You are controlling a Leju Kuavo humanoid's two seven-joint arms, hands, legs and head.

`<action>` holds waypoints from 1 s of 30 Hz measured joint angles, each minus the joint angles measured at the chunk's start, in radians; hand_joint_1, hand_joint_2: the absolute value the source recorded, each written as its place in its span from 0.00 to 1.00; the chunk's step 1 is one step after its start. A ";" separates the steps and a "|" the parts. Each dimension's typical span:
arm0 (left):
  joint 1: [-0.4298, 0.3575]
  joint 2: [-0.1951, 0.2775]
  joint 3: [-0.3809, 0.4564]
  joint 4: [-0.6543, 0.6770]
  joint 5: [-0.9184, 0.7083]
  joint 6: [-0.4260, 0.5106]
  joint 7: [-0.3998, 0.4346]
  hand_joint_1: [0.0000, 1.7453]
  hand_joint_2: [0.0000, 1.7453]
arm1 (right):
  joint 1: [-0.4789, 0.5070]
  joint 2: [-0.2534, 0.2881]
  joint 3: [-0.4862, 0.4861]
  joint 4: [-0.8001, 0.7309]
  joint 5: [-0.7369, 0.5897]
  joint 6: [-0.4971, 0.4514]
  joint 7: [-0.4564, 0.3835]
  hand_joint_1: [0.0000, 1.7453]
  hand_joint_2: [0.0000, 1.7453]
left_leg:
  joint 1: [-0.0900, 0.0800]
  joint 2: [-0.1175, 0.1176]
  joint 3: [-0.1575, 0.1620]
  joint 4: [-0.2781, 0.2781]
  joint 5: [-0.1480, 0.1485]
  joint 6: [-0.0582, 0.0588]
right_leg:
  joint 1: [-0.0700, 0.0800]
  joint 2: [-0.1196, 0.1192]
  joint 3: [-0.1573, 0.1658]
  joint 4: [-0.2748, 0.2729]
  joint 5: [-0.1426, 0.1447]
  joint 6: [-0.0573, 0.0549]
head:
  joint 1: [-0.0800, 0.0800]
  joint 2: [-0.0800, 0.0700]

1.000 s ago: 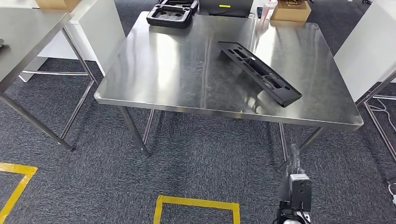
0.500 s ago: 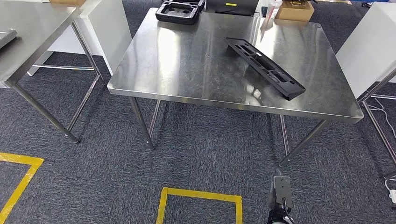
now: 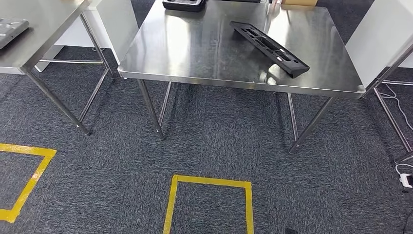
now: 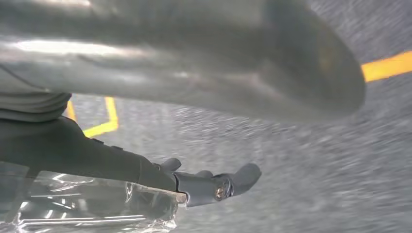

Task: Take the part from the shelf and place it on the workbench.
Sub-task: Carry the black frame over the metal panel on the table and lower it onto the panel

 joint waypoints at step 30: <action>0.015 -0.037 0.045 0.010 -0.007 0.126 0.104 0.00 0.00 | 0.060 0.014 -0.089 0.266 -0.008 -0.083 0.401 0.00 0.00 | 0.022 -0.005 0.125 0.085 -0.139 -0.047 | 0.003 -0.013 -0.052 -0.065 0.061 -0.041 | -0.021 0.000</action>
